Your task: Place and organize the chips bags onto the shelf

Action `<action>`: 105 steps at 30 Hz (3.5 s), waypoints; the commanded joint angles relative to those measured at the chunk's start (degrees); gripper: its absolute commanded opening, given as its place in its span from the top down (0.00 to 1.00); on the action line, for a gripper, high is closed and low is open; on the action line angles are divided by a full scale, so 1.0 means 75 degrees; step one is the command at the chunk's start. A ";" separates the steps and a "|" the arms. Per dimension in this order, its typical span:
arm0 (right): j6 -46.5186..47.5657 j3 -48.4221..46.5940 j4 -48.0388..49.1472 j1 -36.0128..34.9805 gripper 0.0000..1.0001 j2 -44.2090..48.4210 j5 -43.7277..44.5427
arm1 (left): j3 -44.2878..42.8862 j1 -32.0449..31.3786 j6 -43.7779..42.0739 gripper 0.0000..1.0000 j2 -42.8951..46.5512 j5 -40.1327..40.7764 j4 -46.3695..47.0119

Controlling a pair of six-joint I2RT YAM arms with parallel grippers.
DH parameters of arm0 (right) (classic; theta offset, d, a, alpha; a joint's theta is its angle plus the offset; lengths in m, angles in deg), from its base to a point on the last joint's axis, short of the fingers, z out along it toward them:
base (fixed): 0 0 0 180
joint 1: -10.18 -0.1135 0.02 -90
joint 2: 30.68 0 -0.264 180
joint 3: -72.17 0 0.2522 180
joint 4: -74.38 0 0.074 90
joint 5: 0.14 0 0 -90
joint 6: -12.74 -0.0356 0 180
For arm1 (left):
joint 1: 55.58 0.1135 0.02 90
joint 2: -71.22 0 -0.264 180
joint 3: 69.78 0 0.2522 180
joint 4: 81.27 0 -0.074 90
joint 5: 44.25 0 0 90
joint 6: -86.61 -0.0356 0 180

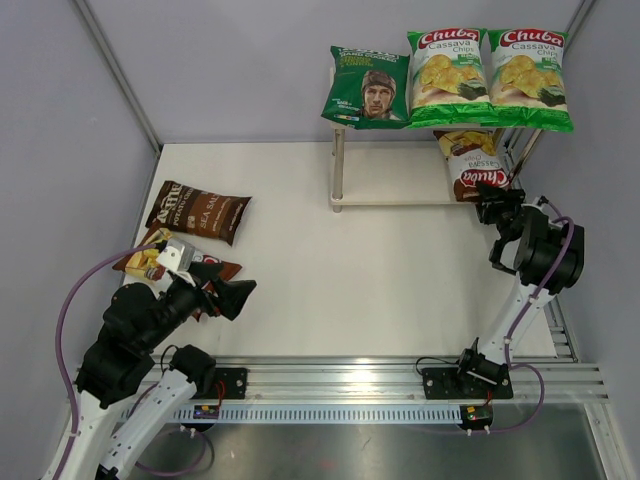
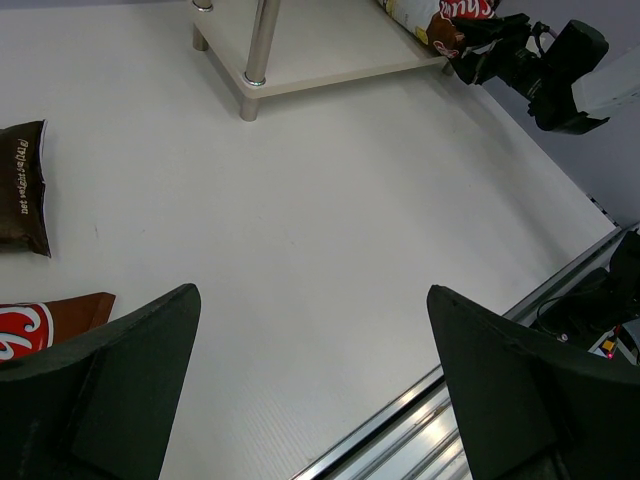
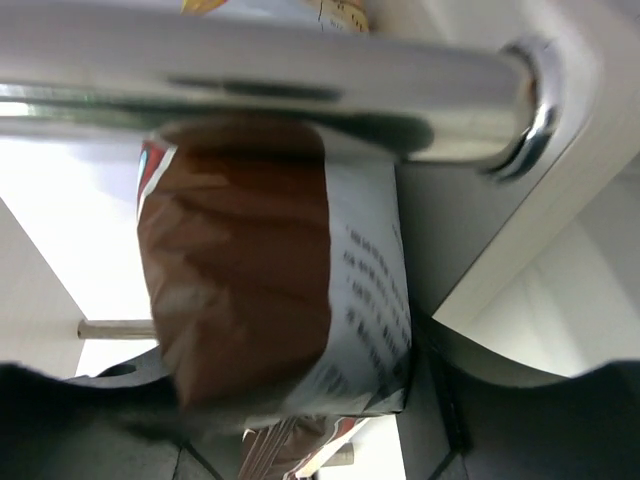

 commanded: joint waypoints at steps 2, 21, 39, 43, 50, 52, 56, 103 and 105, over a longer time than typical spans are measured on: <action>-0.0121 -0.0277 -0.0172 0.0325 0.39 -0.0188 -0.0241 | 0.0016 -0.0022 -0.0075 0.01 0.0028 0.0124 0.0314; 0.0593 0.0156 -0.2713 0.0419 0.01 0.0994 -0.0349 | -0.0090 -0.0022 -0.0087 0.01 -0.0136 0.0439 0.0197; 0.0243 -0.0172 -0.4860 0.0408 0.17 0.2062 0.0401 | -0.0266 -0.0010 0.0195 0.01 -0.1038 0.1601 -0.0167; 0.0032 -0.0406 -0.4895 0.0419 0.30 0.1945 0.0401 | -0.0254 -0.0021 0.0195 0.01 -0.1050 0.1589 -0.0167; -0.0262 -0.1166 -0.5141 0.0244 0.36 0.1524 0.0588 | -0.0231 -0.0010 0.0183 0.01 -0.1062 0.1601 -0.0132; -0.0308 -0.1506 -0.5317 0.0092 0.36 0.1372 0.0717 | -0.0242 -0.0010 0.0183 0.01 -0.1062 0.1601 -0.0132; -0.0519 -0.1788 -0.5528 -0.0131 0.37 0.1242 0.1184 | -0.0230 -0.0021 0.0183 0.01 -0.1015 0.1659 -0.0144; 0.3209 0.1223 -0.7286 -0.0787 0.00 0.7441 -0.2211 | 0.1971 0.7921 0.3757 0.01 -0.3018 0.0329 0.2269; 0.3160 0.1188 -0.7204 -0.0927 0.01 0.7441 -0.2329 | 0.2287 0.8555 0.3699 0.01 -0.3368 0.0066 0.2679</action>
